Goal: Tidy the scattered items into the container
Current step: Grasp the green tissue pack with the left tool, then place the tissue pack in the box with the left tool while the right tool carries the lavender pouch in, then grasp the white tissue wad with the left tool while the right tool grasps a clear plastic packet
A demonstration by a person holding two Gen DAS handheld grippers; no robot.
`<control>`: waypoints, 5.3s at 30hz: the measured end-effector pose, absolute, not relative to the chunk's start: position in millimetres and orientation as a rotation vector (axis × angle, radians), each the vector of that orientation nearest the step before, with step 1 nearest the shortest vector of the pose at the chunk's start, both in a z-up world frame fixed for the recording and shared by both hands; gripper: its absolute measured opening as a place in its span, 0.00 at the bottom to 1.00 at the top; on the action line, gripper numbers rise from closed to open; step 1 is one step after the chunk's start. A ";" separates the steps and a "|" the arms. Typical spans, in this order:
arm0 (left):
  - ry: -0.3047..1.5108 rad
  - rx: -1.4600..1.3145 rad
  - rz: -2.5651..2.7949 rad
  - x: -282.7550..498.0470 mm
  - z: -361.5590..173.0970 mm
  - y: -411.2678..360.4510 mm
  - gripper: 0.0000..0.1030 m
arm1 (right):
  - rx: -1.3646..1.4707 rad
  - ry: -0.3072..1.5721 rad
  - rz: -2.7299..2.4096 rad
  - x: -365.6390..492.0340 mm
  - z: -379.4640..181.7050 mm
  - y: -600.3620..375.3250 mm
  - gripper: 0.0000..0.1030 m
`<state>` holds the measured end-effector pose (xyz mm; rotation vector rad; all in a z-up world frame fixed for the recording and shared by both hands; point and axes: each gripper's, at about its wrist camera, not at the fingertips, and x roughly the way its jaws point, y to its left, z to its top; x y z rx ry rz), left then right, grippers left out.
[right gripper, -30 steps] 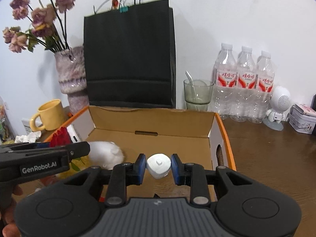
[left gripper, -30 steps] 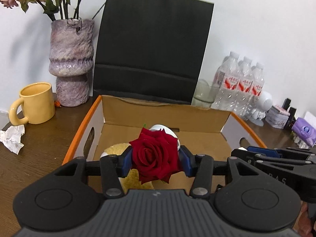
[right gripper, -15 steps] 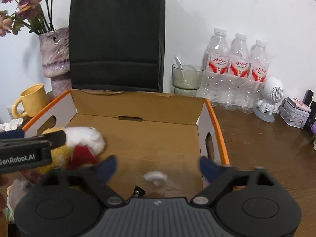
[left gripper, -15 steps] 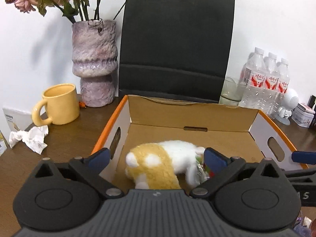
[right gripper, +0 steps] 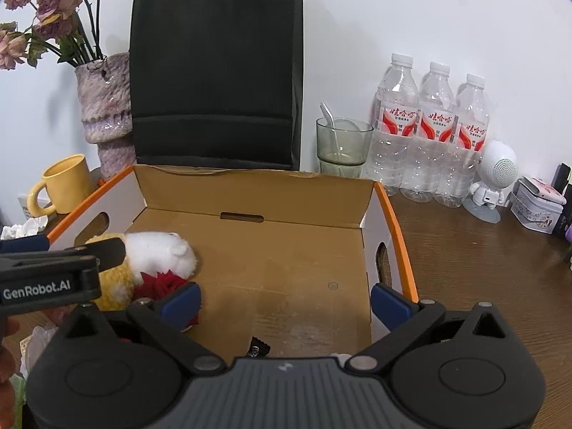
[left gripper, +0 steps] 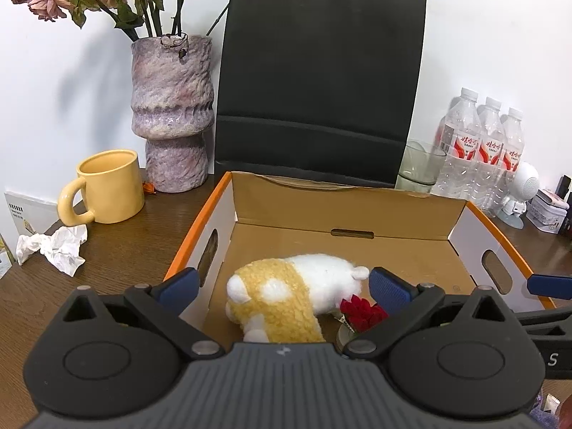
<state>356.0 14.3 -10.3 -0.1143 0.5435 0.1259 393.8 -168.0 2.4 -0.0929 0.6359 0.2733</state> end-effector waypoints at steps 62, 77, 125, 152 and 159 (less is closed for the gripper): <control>0.655 -0.138 0.144 188.8 -61.2 58.6 0.45 | -0.052 0.693 0.307 231.8 -52.8 -257.8 0.05; 0.583 -0.164 0.125 167.4 -53.5 55.3 0.45 | 0.005 0.555 0.293 210.6 -39.0 -266.9 0.04; 0.522 -0.210 -0.048 358.4 -8.4 4.3 0.45 | 0.078 0.534 0.354 389.3 13.7 -183.7 0.04; 0.541 -0.150 0.098 359.3 -2.2 13.4 1.00 | 0.025 0.585 0.294 394.3 14.8 -182.9 0.99; 0.546 -0.152 0.098 359.5 -2.6 13.0 1.00 | 0.020 0.590 0.296 394.3 13.9 -180.9 1.00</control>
